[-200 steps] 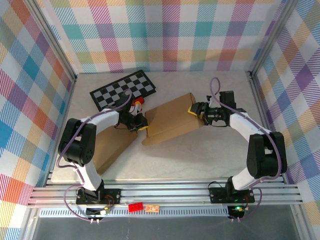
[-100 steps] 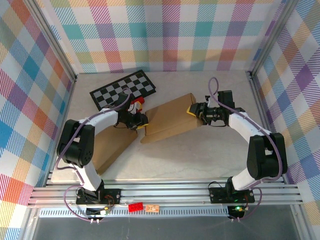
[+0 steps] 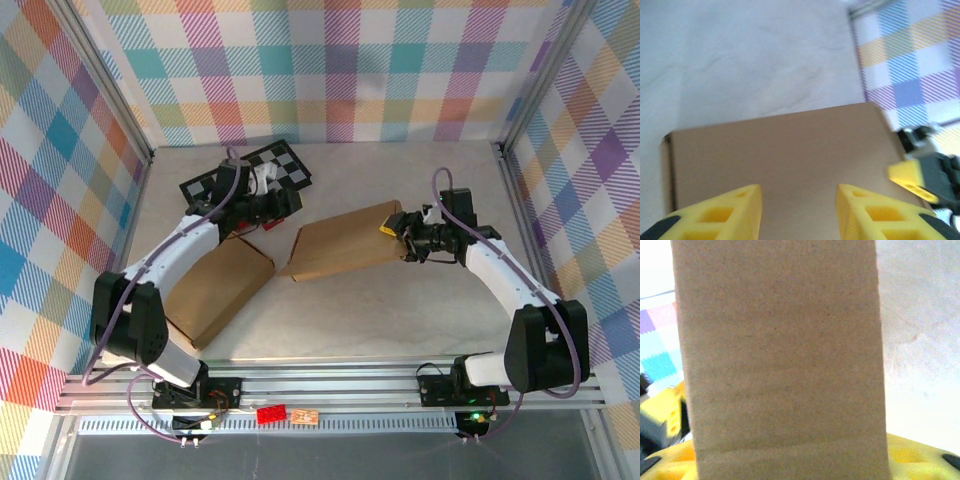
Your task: Fold the paper box
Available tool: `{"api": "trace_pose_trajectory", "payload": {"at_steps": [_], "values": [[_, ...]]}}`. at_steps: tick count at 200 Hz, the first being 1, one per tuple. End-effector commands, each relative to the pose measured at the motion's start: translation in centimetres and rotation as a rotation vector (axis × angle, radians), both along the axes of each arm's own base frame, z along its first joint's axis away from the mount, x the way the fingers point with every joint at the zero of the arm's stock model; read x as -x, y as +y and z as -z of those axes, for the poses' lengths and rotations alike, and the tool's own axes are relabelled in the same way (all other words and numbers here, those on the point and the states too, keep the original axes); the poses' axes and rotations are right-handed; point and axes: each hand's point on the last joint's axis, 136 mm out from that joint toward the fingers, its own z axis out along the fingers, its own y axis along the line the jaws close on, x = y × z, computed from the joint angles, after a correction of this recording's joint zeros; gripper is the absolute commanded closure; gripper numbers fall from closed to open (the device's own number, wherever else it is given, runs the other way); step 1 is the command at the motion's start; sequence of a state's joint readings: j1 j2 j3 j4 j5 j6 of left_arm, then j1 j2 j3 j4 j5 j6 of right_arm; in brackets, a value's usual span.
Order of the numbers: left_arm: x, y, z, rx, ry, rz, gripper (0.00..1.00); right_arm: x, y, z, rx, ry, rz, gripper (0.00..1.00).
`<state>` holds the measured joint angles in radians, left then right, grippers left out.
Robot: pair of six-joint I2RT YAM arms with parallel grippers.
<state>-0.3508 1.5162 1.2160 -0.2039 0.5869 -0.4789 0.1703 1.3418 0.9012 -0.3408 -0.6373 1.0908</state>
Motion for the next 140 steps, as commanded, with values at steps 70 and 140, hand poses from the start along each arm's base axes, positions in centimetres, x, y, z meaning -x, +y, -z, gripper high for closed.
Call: {"api": "trace_pose_trajectory", "payload": {"at_steps": [70,140], "values": [[15.2,-4.9,-1.3,-0.603,-0.539,0.835,0.38,6.4,-1.5,3.2,-0.121,0.652,0.214,0.57],[15.0,-3.4,2.8,-0.861,-0.58,0.973,0.33,6.7,-1.6,4.8,-0.129,0.746,0.199,0.57]]}}
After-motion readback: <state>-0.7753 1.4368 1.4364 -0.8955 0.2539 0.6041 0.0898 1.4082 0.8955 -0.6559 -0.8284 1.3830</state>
